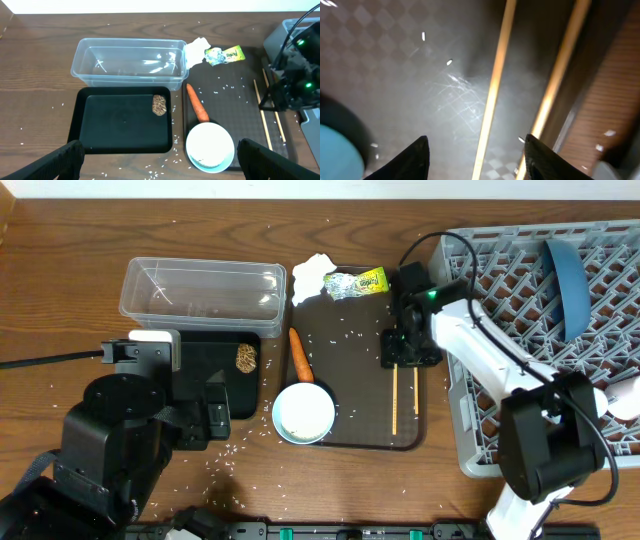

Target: Sort waste into correct bins and load items into the dishwasher rack

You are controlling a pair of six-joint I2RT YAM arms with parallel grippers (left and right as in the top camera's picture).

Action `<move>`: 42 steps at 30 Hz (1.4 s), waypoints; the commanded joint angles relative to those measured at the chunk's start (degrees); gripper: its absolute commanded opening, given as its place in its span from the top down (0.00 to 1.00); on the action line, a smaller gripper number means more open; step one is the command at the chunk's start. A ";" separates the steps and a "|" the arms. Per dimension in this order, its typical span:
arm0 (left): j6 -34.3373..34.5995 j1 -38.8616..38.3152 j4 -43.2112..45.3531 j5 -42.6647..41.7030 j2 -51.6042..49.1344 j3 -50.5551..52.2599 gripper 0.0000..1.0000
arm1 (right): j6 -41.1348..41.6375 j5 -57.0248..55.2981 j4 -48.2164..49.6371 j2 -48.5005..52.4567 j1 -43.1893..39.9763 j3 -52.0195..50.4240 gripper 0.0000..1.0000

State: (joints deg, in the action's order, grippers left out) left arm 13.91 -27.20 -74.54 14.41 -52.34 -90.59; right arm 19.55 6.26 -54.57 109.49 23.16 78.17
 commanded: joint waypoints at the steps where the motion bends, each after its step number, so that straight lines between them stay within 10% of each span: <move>1: 0.28 0.28 -0.04 0.87 -0.02 -0.39 0.02 | 3.61 -0.61 1.60 2.80 1.31 -3.10 0.48; 11: 0.28 0.28 -0.04 0.87 -0.02 -0.39 0.02 | 7.34 0.24 4.48 4.76 1.66 -5.75 0.99; 28: 0.28 0.28 -0.04 0.87 -0.02 -0.39 0.02 | -19.17 0.74 -1.84 -18.40 -11.85 5.40 0.99; 40: 0.28 0.28 -0.04 0.87 -0.02 -0.39 0.02 | -26.49 -6.91 -1.77 -12.00 -20.81 3.65 0.98; 42: 0.28 0.28 -0.04 0.87 -0.02 -0.39 0.02 | -26.51 -5.73 -1.62 -10.97 -20.33 3.65 0.84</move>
State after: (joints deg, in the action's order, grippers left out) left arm 13.91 -27.11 -74.56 14.57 -52.34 -90.59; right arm -5.19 2.11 -56.27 97.25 2.31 82.24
